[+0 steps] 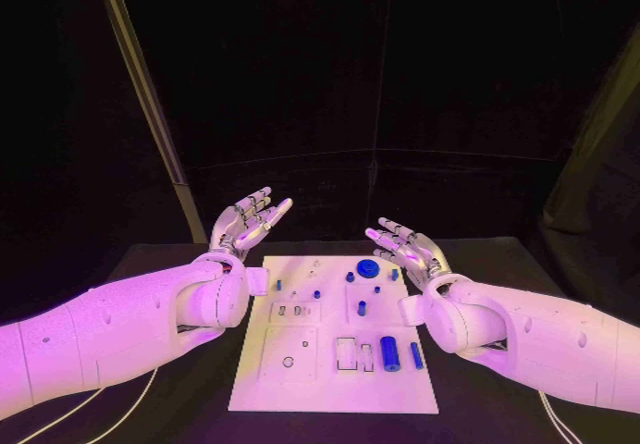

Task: Assemble the parts on the task board

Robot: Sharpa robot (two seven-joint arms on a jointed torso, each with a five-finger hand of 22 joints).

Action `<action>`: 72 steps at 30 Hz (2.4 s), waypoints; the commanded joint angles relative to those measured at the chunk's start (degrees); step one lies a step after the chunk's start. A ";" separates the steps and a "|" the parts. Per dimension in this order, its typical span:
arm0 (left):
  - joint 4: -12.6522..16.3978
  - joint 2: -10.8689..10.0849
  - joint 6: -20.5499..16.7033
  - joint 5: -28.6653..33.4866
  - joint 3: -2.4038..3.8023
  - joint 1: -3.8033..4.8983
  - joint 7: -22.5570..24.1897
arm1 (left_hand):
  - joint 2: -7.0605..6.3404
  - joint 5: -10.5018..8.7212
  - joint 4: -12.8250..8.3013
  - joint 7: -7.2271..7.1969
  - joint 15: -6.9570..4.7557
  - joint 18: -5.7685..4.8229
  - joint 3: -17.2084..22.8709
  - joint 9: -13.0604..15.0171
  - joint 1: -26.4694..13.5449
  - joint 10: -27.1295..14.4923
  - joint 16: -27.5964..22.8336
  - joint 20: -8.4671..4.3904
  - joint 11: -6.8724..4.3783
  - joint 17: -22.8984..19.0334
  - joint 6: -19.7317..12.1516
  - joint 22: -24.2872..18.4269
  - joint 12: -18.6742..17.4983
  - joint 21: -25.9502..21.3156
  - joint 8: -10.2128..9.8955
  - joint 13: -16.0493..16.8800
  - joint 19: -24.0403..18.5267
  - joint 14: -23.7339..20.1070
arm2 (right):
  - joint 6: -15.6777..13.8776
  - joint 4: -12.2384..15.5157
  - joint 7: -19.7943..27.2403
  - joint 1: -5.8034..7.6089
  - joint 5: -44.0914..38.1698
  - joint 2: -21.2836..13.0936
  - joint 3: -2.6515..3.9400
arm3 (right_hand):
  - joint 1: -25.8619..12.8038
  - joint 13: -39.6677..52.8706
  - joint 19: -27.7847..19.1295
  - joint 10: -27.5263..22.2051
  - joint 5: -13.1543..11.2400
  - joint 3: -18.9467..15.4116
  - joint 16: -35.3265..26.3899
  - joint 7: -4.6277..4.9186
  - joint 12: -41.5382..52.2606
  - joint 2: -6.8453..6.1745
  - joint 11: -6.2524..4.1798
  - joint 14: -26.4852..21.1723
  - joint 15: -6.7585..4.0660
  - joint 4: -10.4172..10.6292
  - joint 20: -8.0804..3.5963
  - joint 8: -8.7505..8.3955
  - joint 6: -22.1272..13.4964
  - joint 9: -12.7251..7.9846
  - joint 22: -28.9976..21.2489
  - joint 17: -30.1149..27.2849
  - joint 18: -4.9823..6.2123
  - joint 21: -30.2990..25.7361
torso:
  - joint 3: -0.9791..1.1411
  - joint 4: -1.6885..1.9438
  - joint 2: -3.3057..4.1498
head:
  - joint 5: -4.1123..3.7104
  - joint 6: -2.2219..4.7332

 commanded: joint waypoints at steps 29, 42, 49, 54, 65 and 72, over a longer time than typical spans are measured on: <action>7.89 -7.30 12.06 -3.71 0.01 0.06 0.91 | 7.06 0.32 -8.92 3.56 -5.30 3.48 2.28 2.02 6.34 40.72 9.99 -2.51 -3.05 4.40 32.78 5.87 7.23 15.35 6.14 1.81 42.40 38.09 | 7.71 -7.08 -14.05 9.23 -55.55 -1.95 0.04 | 13.60 1.42 43.92 48.28 1.75 9.21 8.96 2.31 1.36 -3.05 -5.81 61.42 -10.19 -11.34 -9.20 3.23 43.86 1.94 11.20 4.53 6.38 27.45 | -0.02 -0.08 7.97 | -1.27 2.90; 13.71 -8.37 14.02 -3.81 0.02 0.05 -0.17 | 7.10 0.32 -9.60 3.62 -5.24 3.43 2.08 1.69 5.89 40.72 9.30 -2.57 -2.96 4.37 32.78 5.60 6.43 15.25 5.49 1.71 43.12 38.09 | 13.99 -6.35 -27.58 11.69 -79.39 0.95 0.12 | 10.00 1.47 47.63 47.93 1.05 13.07 23.24 0.90 1.37 -5.43 -7.10 67.49 -12.10 -11.13 -11.11 1.84 45.21 1.89 18.74 15.09 6.44 40.60 | -0.45 0.96 11.52 | -2.42 4.43; 13.99 -8.30 14.63 -3.81 0.02 0.04 -0.59 | 7.15 0.32 -9.77 3.65 -5.21 3.42 2.03 1.63 5.76 40.67 9.11 -2.57 -2.92 4.36 32.78 5.53 6.21 15.22 5.33 1.69 43.31 38.06 | 14.75 -5.82 -29.99 11.93 -84.60 2.22 0.15 | 8.23 1.47 51.28 45.96 0.59 15.72 38.72 0.72 1.42 -6.62 -7.08 67.01 -11.88 -10.85 -10.95 1.88 44.44 1.92 33.20 24.63 4.96 54.47 | -0.59 1.16 12.43 | -2.87 4.50; 13.78 -8.27 14.95 -3.81 0.02 0.04 -0.86 | 7.16 0.32 -9.83 3.66 -5.20 3.42 2.00 1.61 5.70 40.66 9.04 -2.57 -2.91 4.36 32.79 5.51 6.14 15.22 5.27 1.69 43.38 38.06 | 14.55 -5.07 -30.78 12.12 -86.25 2.45 0.17 | 7.70 1.49 52.50 45.85 0.53 17.01 47.46 0.80 1.45 -7.05 -6.86 66.75 -11.77 -10.56 -10.58 1.87 44.05 1.92 41.64 33.01 3.85 61.14 | -0.64 1.06 12.74 | -2.97 4.41; 13.38 -8.24 15.38 -3.81 0.02 0.04 -1.31 | 7.19 0.32 -9.89 3.67 -5.20 3.42 1.96 1.60 5.61 40.66 8.97 -2.58 -2.90 4.36 32.81 5.48 6.04 15.21 5.21 1.69 43.47 38.07 | 16.05 -5.63 -32.31 12.77 -87.16 3.80 0.18 | 7.34 1.47 54.58 45.69 0.20 19.11 55.78 0.91 1.36 -7.41 -6.66 66.40 -11.57 -9.97 -10.29 1.81 43.55 1.90 51.34 40.54 2.54 68.33 | -0.68 1.17 12.91 | -3.08 4.09; 13.27 -8.20 15.66 -3.81 0.02 0.04 -1.58 | 7.20 0.32 -9.93 3.69 -5.19 3.42 1.95 1.58 5.57 40.64 8.93 -2.58 -2.89 4.36 32.81 5.46 5.98 15.20 5.17 1.69 43.52 38.08 | 16.50 -6.38 -32.73 12.89 -87.25 4.60 0.19 | 7.58 1.48 55.18 45.44 -0.54 20.37 58.49 1.07 1.42 -7.26 -6.52 66.41 -11.42 -9.77 -10.13 1.83 43.20 1.90 53.83 43.20 2.19 70.10 | -0.68 1.32 13.05 | -3.04 4.02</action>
